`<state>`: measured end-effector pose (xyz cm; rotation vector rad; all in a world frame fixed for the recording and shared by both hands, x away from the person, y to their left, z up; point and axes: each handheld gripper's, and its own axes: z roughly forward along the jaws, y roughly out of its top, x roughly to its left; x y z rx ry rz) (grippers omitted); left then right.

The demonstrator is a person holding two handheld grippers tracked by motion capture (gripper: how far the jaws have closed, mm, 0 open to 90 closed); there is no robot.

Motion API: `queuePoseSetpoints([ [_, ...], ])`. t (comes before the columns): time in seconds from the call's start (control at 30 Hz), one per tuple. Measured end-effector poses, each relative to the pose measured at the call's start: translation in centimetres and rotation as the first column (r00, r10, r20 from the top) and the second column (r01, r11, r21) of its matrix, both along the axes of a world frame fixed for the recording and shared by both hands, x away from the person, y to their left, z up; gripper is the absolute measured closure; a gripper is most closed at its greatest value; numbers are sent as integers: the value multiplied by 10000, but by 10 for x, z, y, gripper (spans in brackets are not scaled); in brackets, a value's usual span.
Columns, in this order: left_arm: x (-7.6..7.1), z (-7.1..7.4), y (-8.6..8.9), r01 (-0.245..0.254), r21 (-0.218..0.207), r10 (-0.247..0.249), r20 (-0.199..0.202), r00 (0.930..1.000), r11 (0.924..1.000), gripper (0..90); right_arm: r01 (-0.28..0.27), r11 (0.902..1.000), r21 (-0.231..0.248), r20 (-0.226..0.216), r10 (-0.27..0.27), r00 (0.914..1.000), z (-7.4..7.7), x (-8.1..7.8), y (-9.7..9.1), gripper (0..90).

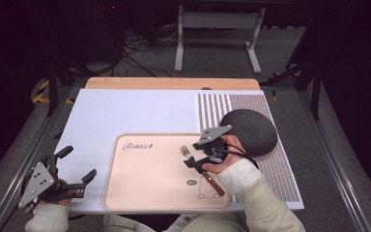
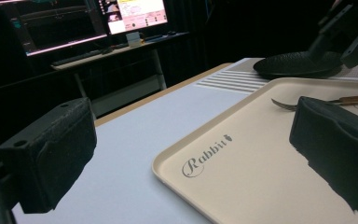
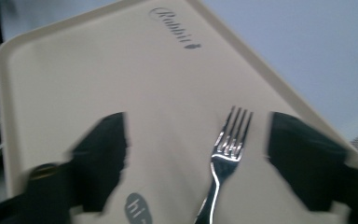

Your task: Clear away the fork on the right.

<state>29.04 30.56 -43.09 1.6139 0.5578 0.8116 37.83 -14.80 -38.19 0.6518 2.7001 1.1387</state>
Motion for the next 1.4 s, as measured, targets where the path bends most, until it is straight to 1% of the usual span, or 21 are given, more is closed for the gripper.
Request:
queuePoseSetpoints([
  [0.03, 0, 0, 0, 4, 2, -4, 2, 10000, 10000, 12, -47, 9998, -210, 4, 47, 10000, 0, 0, 0, 657],
  [0.07, 0, 0, 0, 5, 0, -5, 1, 10000, 10000, 12, -216, 9989, -407, 126, 222, 9997, 0, 0, 1, 775],
  [0.13, 0, 0, 0, 8, -2, -8, 1, 10000, 10000, 12, -418, 9983, -411, 84, 422, 9991, -2, 1, 1, 893],
  [0.2, 0, 0, 0, -2, -5, 2, 12, 10000, 10000, 12, -486, 9963, -705, 91, 493, 9987, -4, 3, 3, 900],
  [0.3, 0, 0, 0, 11, -6, -11, 2, 10000, 10000, 12, -540, 9911, -1219, -108, 531, 9985, -11, 8, 6, 900],
  [0.5, 0, 0, 0, 3, -8, -3, 0, 10000, 10000, 12, -482, 9869, -1543, -399, 425, 9983, -22, 15, 8, 900],
  [0.6, 0, 0, 0, 6, -2, -6, 4, 10000, 10000, 12, -469, 9828, -1786, -502, 385, 9980, -28, 19, 9, 900],
  [0.8, 0, 0, 0, 2, 3, -2, 2, 10000, 10000, 12, -429, 9804, -1922, -673, 305, 9973, -39, 23, 10, 900],
  [0.93, 0, 0, 0, -1, 1, 1, 3, 10000, 10000, 12, -429, 9796, -1961, -791, 278, 9965, -43, 24, 11, 900],
  [1.2, 0, 0, 0, 1, 50, -1, -3, 10000, 10000, 13, -494, 9769, -2080, -886, 315, 9956, -48, 24, 14, 900],
  [1.4, 0, 0, 0, -9, 56, 9, -6, 10000, 10000, 13, -359, 9757, -2163, -900, 167, 9958, -50, 25, 13, 900],
])
